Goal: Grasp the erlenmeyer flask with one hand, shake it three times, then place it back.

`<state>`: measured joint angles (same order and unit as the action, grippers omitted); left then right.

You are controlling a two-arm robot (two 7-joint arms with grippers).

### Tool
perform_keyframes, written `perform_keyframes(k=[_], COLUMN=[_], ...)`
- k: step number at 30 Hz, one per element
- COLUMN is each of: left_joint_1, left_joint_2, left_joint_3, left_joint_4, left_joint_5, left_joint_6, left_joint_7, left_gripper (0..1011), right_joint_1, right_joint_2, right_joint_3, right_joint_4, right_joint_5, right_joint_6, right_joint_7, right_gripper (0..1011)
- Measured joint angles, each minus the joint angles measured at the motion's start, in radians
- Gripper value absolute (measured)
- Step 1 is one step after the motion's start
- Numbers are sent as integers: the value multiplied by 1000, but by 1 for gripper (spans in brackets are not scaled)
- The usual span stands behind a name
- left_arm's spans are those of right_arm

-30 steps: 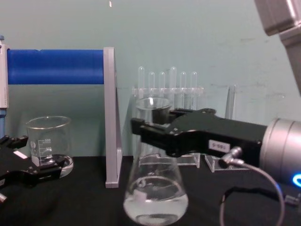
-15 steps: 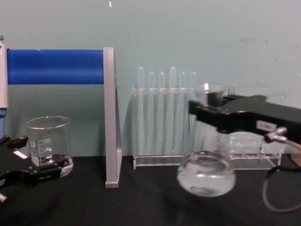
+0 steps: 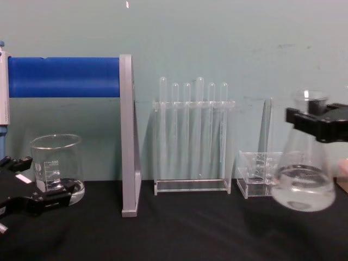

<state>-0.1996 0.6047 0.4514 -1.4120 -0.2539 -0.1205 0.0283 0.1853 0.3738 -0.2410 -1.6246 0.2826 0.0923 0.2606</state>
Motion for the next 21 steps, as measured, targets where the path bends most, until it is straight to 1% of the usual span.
perform_keyframes(k=[4, 9, 17, 21], left_joint_1=[0, 0, 0, 0], left_joint_2=[0, 0, 0, 0], left_joint_3=[0, 0, 0, 0], left_joint_4=[0, 0, 0, 0], left_joint_5=[0, 0, 0, 0], left_joint_6=[0, 0, 0, 0], left_joint_7=[0, 0, 0, 0], left_gripper=[1001, 1001, 1001, 1001], right_joint_1=[-10, -16, -19, -20], right_joint_2=[1, -6, -18, -29], right_joint_3=[34, 57, 64, 52], right_joint_4=[4, 8, 8, 1], right_joint_5=[-5, -11, -16, -15], right_joint_6=[2, 3, 3, 3], right_joint_7=[-13, -19, -10, 7], right_gripper=[456, 456, 456, 456])
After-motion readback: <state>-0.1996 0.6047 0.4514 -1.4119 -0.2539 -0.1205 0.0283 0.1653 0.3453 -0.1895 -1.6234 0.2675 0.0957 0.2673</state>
